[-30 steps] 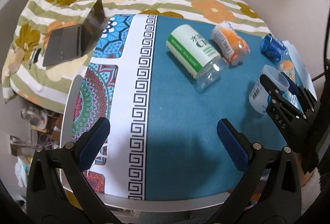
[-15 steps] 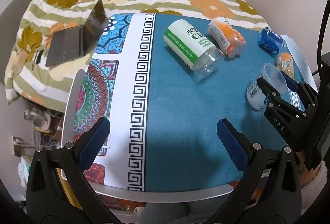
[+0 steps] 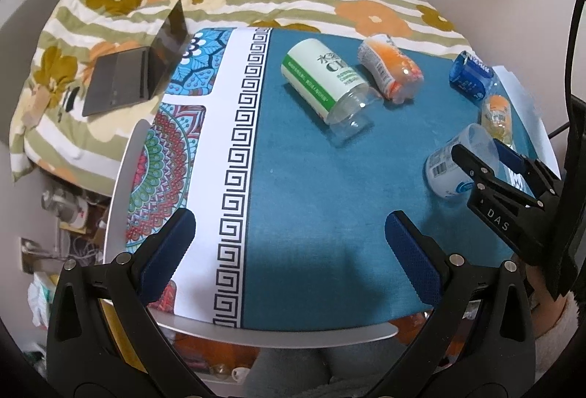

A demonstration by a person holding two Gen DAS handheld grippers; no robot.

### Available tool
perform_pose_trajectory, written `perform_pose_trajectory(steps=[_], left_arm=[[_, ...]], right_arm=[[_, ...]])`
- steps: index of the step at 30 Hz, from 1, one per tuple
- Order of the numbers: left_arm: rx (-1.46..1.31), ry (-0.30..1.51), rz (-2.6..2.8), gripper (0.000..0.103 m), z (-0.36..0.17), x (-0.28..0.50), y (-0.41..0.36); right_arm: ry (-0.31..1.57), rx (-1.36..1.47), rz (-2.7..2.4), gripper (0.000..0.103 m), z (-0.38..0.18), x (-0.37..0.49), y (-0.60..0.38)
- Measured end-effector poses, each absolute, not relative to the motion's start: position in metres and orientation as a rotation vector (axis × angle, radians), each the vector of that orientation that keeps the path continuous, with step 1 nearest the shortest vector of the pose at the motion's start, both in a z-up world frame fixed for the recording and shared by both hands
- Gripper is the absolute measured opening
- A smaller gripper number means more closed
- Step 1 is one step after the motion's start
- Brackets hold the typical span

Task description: Flip cup upright

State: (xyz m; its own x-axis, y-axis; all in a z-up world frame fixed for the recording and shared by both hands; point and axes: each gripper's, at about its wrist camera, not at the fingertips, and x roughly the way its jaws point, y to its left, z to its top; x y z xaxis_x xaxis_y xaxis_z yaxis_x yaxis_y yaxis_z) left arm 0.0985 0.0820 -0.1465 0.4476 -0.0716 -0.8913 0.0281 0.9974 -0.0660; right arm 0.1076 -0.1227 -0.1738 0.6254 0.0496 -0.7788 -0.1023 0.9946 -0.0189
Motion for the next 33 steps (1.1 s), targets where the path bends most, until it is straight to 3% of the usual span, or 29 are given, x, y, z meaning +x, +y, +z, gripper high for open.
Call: perform_pose_trajectory(steps=[3,11,22,33], left_arm=[[-0.046,1.077,-0.060,0.103,-0.132,0.093,0.077],[-0.067,0.959,-0.077,0.103,-0.072,0.073,0.059],[-0.055,0.822,-0.095,0.103,-0.017,0.039,0.027],[-0.025,0.844,-0.092,0.103,-0.027,0.009,0.017]], right_arm=[[0.889,-0.040,0.085,0.080,-0.164,0.104,-0.129],[0.843,-0.002,0.101,0.102,-0.100,0.079,-0.158],[0.871,0.009,0.042,0.102,-0.024,0.036,-0.196],[0.892,0.017,-0.002,0.102,-0.029,0.003,-0.208]])
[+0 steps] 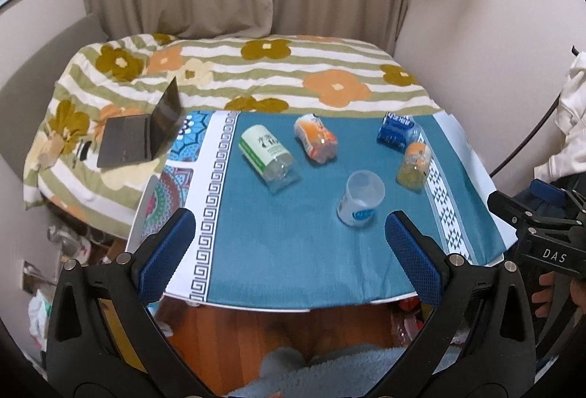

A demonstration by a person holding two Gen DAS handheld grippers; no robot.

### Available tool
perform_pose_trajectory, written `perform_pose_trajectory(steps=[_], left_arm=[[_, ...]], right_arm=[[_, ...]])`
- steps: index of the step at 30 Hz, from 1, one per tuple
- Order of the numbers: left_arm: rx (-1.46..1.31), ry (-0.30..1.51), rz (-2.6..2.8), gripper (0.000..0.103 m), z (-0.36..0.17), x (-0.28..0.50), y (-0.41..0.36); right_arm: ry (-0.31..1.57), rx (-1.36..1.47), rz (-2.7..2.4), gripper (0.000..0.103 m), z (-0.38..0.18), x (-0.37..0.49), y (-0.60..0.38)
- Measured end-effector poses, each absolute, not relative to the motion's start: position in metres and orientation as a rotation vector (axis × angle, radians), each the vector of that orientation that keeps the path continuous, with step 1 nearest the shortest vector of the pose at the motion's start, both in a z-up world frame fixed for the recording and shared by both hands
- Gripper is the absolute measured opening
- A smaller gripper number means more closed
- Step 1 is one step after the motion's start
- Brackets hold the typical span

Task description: Flip cup upright

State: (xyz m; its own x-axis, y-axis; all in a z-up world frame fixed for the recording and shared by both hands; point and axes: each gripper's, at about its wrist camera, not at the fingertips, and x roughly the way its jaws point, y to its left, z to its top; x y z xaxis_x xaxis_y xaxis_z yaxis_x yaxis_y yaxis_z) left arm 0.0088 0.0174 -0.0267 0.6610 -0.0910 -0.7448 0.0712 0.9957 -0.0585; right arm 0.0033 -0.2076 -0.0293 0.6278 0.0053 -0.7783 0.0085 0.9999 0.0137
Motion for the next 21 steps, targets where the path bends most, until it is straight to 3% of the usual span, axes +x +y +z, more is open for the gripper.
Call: perform_pose_trajectory(steps=[21], left_arm=[[0.003,0.827,-0.084,0.103,-0.0240,-0.0011,0.0112]], right_arm=[[0.885,0.028,-0.011,0.102,-0.0266,-0.0057,-0.2110]])
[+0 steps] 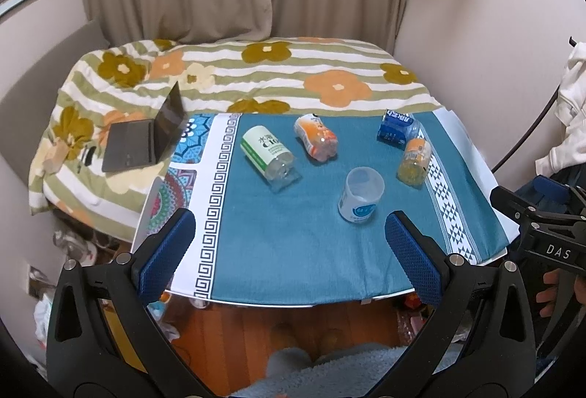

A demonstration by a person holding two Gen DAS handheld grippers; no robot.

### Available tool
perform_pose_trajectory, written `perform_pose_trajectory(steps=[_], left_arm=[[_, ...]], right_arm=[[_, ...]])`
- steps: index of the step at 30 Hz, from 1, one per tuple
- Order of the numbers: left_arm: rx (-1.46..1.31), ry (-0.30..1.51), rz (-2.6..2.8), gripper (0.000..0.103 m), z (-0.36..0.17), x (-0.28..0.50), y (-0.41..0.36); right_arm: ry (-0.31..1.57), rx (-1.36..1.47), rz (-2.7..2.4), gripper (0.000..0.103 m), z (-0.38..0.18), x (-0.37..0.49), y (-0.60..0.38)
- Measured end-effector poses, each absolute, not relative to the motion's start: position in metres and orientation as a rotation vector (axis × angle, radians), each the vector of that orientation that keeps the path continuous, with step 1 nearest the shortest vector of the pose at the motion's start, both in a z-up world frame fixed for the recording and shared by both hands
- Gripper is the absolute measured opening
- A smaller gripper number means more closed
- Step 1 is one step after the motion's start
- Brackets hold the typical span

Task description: Flip cup upright

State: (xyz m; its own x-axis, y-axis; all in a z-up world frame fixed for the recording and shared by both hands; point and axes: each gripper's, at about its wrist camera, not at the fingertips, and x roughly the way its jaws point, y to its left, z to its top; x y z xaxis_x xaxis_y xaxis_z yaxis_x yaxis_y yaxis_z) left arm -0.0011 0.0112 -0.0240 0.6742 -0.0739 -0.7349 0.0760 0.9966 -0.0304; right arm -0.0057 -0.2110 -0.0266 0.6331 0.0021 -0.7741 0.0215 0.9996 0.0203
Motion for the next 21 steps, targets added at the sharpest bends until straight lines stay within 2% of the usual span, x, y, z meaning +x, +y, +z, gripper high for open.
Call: perform_pose_trajectory(steps=[21], left_arm=[[0.002,0.825,-0.084,0.103,-0.0240,-0.0009,0.0095]], right_arm=[[0.887,0.033,-0.015,0.102,-0.0236,-0.0036,-0.2134]])
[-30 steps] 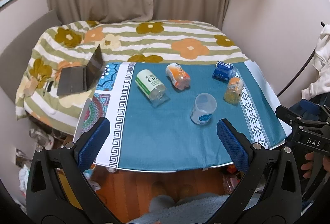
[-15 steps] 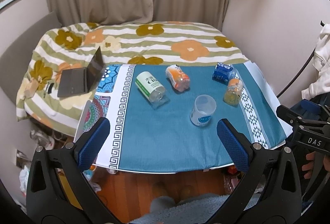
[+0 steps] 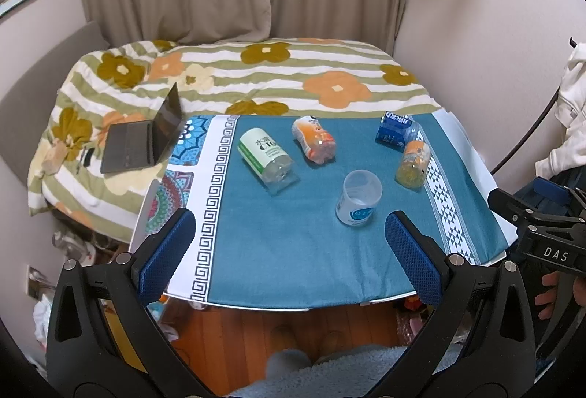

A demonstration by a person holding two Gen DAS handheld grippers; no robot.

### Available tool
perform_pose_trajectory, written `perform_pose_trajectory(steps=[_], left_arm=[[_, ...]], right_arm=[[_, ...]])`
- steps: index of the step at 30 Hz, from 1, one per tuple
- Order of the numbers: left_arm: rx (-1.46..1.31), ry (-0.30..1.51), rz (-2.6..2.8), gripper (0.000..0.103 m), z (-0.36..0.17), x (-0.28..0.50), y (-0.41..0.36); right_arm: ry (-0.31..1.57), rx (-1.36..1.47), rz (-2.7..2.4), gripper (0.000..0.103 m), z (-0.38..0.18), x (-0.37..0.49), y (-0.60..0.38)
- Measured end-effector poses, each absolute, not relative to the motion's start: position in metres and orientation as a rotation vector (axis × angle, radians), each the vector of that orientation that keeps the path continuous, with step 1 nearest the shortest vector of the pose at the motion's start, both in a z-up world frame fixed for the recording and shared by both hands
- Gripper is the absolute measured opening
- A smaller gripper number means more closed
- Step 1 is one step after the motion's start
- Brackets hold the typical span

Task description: Flip cup upright

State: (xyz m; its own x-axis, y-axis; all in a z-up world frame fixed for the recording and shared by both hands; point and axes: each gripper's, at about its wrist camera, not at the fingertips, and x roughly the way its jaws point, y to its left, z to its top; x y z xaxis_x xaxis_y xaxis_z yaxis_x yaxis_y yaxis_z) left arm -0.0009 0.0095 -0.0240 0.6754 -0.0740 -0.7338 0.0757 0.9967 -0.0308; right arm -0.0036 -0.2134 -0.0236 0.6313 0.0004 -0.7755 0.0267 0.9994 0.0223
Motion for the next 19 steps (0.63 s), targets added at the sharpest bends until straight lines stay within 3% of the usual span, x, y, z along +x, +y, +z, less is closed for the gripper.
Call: perform_pose_trajectory(steps=[19], left_arm=[[0.025,0.801,-0.052,0.103,-0.0181,0.0080,0.0020]], right_arm=[[0.889,0.028,0.001,0.102,-0.0243,0.0044,-0.2119]])
